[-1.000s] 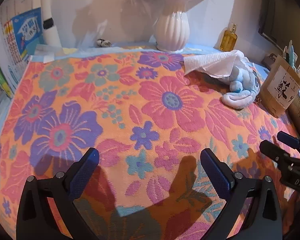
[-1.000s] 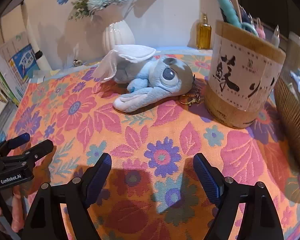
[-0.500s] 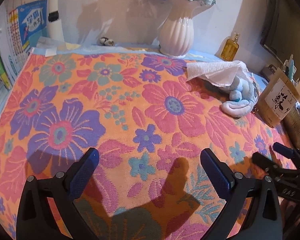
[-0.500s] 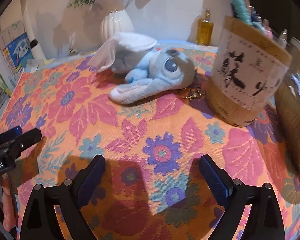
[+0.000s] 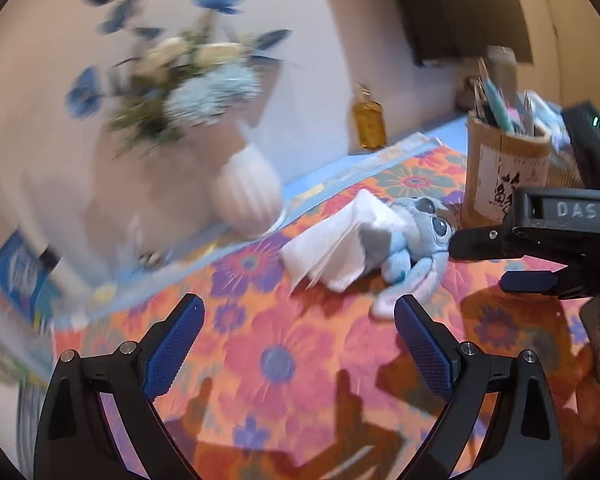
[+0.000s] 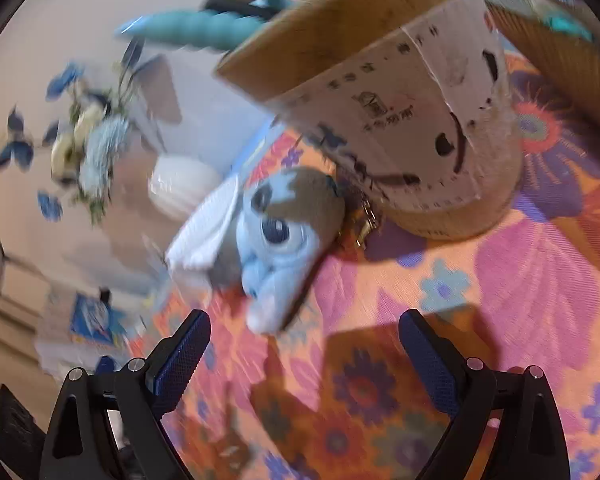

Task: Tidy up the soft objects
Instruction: 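Grasp the white towel with left tool while right tool approaches the blue plush toy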

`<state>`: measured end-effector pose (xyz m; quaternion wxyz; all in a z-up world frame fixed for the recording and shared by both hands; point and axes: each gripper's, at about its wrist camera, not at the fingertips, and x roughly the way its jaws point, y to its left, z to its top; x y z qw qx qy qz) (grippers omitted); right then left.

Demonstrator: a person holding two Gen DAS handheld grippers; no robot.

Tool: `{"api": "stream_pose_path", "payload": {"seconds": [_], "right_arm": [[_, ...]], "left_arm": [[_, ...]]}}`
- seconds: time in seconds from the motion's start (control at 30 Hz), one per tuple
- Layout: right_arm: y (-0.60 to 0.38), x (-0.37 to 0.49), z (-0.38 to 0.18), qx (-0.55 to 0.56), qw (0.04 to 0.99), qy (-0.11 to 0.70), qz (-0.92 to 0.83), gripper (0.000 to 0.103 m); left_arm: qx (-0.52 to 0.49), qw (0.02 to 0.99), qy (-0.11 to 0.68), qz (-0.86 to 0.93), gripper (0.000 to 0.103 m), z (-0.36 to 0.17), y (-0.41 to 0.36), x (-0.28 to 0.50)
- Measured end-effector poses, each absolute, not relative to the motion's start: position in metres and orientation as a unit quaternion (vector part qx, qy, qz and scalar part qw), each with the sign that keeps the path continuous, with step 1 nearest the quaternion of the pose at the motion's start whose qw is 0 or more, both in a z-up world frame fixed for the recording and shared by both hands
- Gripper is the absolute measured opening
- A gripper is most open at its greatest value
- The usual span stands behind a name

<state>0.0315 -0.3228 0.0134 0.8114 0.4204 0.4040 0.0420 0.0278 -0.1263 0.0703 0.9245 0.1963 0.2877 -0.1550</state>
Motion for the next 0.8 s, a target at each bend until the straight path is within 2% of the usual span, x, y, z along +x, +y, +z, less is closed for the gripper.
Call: {"api": "stream_pose_path", "payload": {"seconds": [0.07,0.2,0.37,0.4,0.43,0.47,0.67,0.73,0.8], "right_arm": [[-0.320,0.037,0.015,0.416,0.819,0.393,0.040,0.095],[-0.323,0.051,0.013,0.427,0.822,0.375,0.033,0.095],[-0.316,0.066,0.010,0.424,0.837,0.347,0.010,0.095],[-0.313,0.065,0.010,0.416,0.842,0.344,0.005,0.095],[-0.309,0.065,0.011,0.404,0.848,0.342,0.000,0.095],[-0.306,0.066,0.011,0.397,0.852,0.341,-0.003,0.095],[-0.289,0.069,0.014,0.343,0.869,0.356,-0.030,0.093],[-0.279,0.079,0.015,0.318,0.874,0.367,-0.028,0.078],[-0.261,0.092,0.014,0.284,0.872,0.398,0.018,0.040]], "left_arm": [[0.184,0.919,0.300,-0.177,0.085,0.063,-0.134,0.048],[0.151,0.913,0.321,-0.202,0.082,0.054,-0.141,0.087],[0.149,0.908,0.321,-0.225,0.061,0.051,-0.153,0.109],[0.149,0.908,0.319,-0.228,0.052,0.051,-0.154,0.109],[0.149,0.906,0.320,-0.235,0.025,0.050,-0.156,0.112],[0.147,0.904,0.324,-0.237,0.008,0.049,-0.157,0.114],[0.095,0.922,0.323,-0.191,0.008,0.060,-0.124,0.106],[0.081,0.928,0.322,-0.171,0.008,0.067,-0.105,0.097],[0.073,0.932,0.321,-0.151,0.008,0.069,-0.085,0.080]]}}
